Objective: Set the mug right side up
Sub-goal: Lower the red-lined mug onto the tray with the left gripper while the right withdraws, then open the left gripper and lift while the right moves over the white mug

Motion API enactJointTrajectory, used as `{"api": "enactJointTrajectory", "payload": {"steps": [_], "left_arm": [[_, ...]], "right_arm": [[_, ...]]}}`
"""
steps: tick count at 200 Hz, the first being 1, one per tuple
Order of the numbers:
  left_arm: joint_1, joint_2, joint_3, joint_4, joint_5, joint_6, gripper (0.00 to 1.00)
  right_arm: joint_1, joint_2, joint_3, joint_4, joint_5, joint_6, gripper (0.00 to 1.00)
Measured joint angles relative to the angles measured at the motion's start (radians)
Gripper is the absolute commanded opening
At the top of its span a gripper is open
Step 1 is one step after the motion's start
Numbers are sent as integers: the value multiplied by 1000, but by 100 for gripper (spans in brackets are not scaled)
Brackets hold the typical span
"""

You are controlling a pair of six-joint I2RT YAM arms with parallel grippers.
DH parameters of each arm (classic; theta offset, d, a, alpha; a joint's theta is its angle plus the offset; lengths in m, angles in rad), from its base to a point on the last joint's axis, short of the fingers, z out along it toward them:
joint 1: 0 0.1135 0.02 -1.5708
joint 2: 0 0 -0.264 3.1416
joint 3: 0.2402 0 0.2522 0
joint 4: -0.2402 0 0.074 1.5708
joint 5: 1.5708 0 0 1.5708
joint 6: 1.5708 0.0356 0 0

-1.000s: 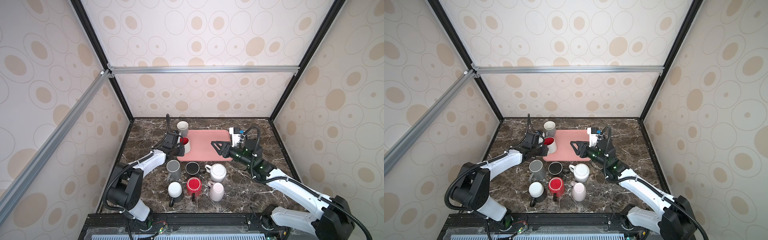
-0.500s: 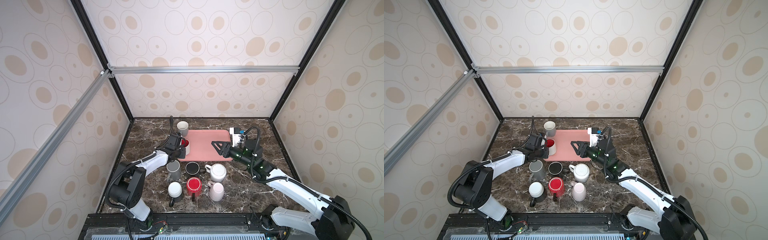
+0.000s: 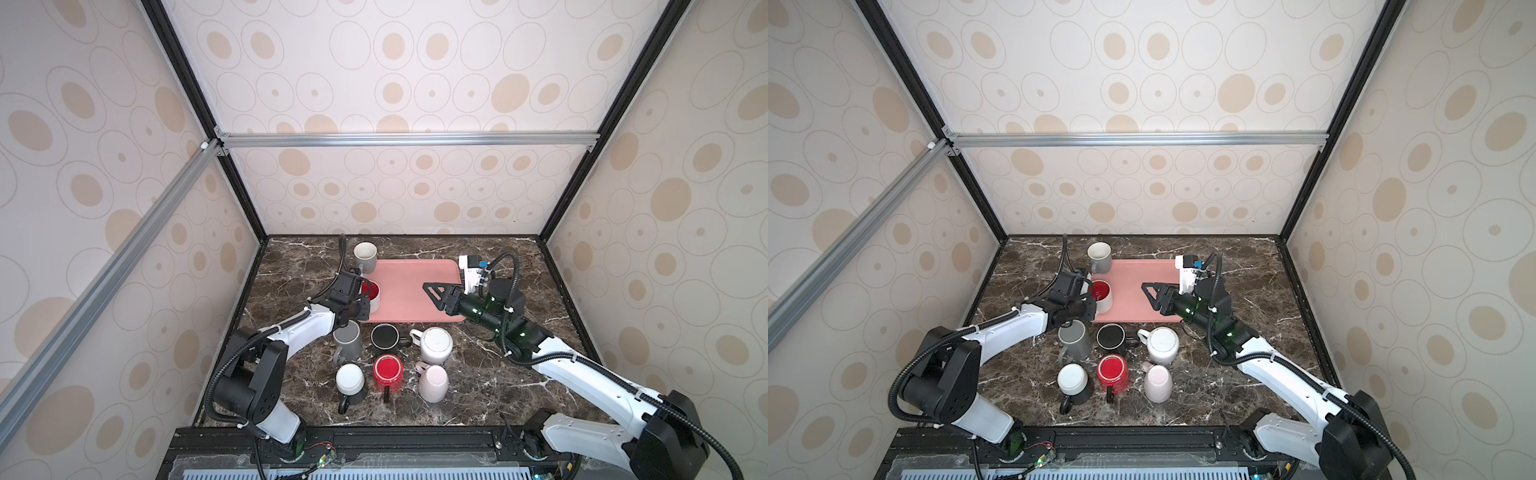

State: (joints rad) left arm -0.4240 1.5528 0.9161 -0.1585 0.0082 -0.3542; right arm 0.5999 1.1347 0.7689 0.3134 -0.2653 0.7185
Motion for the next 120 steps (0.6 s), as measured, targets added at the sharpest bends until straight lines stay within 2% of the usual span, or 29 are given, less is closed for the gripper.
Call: {"api": "enactJointTrajectory", "payload": {"steps": [48, 120], "left_arm": [[0, -121, -3, 0, -19, -18, 57], [0, -344, -34, 98, 17, -73, 77]], "right_arm": [[0, 0, -1, -15, 1, 2, 60], [-1, 12, -1, -111, -7, -25, 62]]}}
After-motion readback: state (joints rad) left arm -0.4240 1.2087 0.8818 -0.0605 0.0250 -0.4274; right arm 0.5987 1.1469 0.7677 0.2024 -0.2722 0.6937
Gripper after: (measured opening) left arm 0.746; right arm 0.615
